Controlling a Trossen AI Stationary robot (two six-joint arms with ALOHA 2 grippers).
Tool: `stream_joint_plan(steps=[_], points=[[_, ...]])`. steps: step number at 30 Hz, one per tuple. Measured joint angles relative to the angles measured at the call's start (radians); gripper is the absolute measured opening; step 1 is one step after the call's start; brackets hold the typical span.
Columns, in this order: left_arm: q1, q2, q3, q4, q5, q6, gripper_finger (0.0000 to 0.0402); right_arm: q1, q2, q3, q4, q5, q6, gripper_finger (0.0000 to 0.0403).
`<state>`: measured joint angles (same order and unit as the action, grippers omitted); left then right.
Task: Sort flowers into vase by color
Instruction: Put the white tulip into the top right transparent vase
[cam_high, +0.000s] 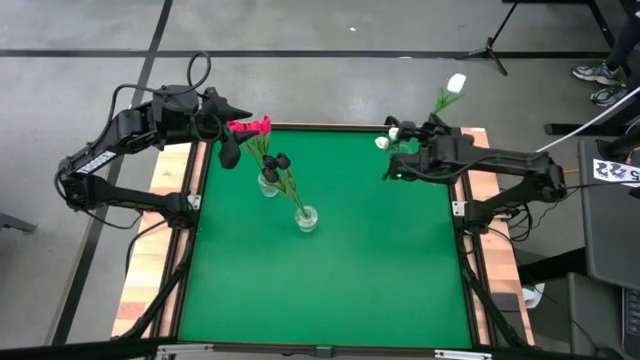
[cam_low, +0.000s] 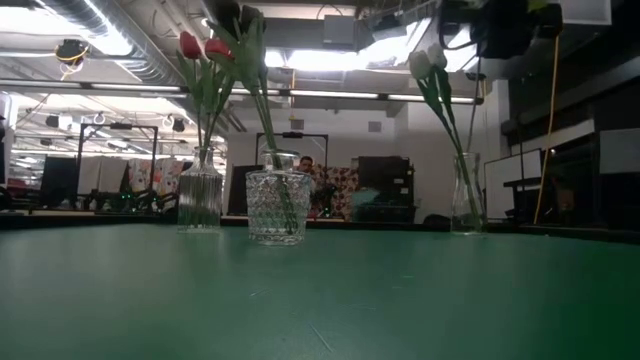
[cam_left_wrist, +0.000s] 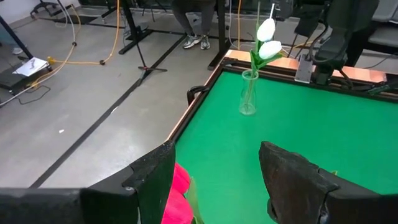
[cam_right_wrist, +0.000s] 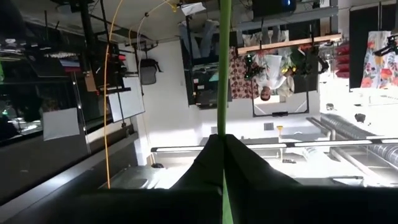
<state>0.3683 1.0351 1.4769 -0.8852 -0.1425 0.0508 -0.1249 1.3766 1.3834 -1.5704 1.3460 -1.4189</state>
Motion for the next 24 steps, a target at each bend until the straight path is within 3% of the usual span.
stream_joint_plan(steps=[13, 24], points=[[0.000, 0.000, 0.000, 0.004, 0.000, -0.020, 0.0230, -0.001, -0.016, -0.048, 0.006, -0.045, 0.001, 0.0000], [0.000, 0.002, 0.000, 0.005, 0.000, -0.019, 0.0230, -0.015, -0.016, -0.147, 0.185, -0.039, 0.002, 0.0000]])
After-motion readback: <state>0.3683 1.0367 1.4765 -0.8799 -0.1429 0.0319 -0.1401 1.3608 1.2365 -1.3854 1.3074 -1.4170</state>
